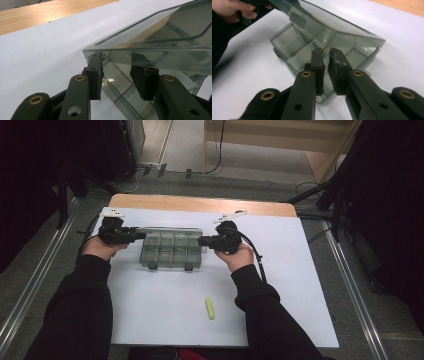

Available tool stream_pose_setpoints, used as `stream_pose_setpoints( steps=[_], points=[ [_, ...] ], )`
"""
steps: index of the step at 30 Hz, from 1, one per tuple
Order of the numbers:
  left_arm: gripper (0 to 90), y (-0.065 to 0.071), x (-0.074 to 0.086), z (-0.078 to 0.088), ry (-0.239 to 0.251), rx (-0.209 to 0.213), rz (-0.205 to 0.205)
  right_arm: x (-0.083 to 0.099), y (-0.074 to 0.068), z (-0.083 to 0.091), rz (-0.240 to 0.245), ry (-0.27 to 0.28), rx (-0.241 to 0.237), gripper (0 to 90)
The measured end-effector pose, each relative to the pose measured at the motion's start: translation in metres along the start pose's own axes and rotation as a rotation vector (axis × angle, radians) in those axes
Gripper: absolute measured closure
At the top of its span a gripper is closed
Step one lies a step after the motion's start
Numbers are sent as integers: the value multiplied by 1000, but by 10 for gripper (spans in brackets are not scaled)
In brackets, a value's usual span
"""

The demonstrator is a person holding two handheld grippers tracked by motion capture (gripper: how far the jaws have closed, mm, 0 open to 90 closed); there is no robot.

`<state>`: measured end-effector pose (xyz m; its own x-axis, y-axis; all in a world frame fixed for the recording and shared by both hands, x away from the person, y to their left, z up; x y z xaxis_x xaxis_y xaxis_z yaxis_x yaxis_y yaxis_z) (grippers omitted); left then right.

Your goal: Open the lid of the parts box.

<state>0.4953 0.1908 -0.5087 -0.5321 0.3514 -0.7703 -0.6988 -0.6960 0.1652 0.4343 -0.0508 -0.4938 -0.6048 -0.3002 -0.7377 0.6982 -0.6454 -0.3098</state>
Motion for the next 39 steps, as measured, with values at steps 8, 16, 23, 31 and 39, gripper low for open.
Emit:
stream_pose_setpoints(
  steps=[8,16,23,31,39],
  points=[
    [613,0,0,0,4,1,0,9,14,0,-30,14,10,672],
    [613,0,0,0,1,0,1,1,22,-8,21,83,44,515],
    [612,1,0,-1,1,3,7,-2,28,-18,34,91,50,485],
    [611,1,0,-1,3,7,16,-6,32,-28,55,98,69,475],
    [609,1,1,-1,7,-2,17,-14,31,-31,100,117,119,498]
  ],
)
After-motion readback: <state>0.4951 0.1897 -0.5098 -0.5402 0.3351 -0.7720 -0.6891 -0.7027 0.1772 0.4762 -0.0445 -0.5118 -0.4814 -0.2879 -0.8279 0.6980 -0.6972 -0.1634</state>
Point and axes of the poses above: each handheld gripper's, and its own axes: z roughly backward along the jaws, x roughly out of its underside, y roughly to its right, the point moved 10 cm from there along -z, roughly forward along the jaws
